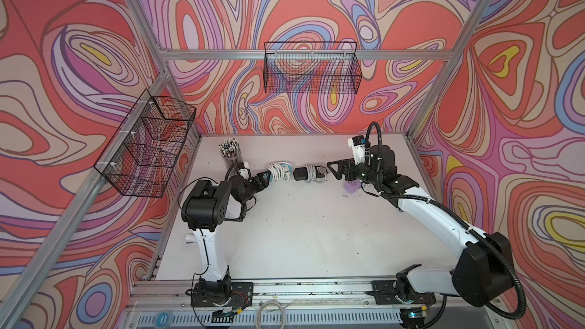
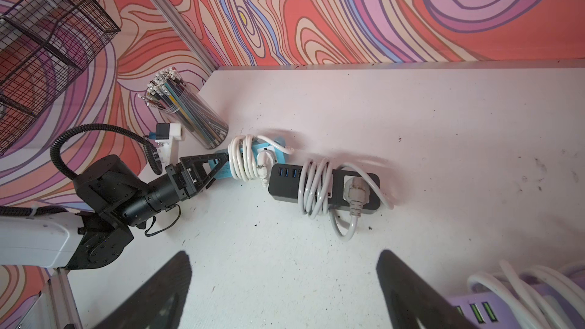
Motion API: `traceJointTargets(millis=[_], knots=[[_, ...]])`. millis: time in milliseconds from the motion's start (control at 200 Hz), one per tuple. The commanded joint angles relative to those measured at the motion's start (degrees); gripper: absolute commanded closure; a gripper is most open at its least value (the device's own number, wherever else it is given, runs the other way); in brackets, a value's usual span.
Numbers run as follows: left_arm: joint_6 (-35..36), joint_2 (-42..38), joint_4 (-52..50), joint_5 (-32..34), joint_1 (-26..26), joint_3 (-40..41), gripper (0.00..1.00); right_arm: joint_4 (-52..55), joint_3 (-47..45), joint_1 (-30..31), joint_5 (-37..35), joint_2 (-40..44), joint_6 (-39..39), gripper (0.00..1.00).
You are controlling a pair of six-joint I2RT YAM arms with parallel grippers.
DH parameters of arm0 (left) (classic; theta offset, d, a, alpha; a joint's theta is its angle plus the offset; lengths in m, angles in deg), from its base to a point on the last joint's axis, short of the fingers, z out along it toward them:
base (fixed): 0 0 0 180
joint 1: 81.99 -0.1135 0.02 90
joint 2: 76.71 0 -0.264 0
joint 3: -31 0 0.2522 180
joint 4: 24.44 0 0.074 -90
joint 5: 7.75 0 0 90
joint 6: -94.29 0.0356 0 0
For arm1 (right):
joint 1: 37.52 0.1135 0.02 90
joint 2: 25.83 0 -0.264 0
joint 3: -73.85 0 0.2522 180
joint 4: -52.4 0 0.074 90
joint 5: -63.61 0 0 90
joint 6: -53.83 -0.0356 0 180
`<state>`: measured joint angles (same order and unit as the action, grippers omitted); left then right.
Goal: Unwrap the cord wrapped around the power strip
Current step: Pick up the power strip from the center of the board.
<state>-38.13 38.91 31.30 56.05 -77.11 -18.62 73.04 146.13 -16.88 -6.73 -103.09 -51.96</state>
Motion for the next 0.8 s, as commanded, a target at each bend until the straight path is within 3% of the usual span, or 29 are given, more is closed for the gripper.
traceJointTargets(millis=[0, 150, 230, 411, 596, 726, 796], knots=[[-0.84, -0.15, 4.61, -1.55, 0.16, 1.74, 0.26, -0.94, 0.98, 0.36, 0.92, 0.82, -0.28, 0.05], [-0.06, -0.76, 3.71, -0.64, 0.99, 2.71, 0.26, -1.25, 0.91, 0.28, 1.27, 0.75, -0.55, 0.05], [-0.08, -0.60, 3.90, -0.17, 1.26, 2.98, 0.31, -1.34, 0.96, 0.33, 1.30, 0.73, -0.62, 0.05], [-0.46, -0.03, 3.83, -0.11, 1.27, 1.42, 0.57, -1.29, 0.98, 0.40, 1.39, 0.57, -0.73, 0.05], [-1.05, -0.90, 2.49, -0.68, 1.26, -0.75, 0.77, -1.16, 1.20, 0.42, 1.52, 0.45, -0.71, 0.05], [-1.09, -2.92, 0.36, -1.48, 1.27, -1.78, 0.99, -1.04, 1.66, 0.39, 1.78, 0.26, -0.57, 0.05], [-1.04, -4.62, -1.54, -1.99, 1.27, -2.07, 1.00, -0.92, 2.02, 0.54, 1.92, -0.13, -0.28, 0.05]])
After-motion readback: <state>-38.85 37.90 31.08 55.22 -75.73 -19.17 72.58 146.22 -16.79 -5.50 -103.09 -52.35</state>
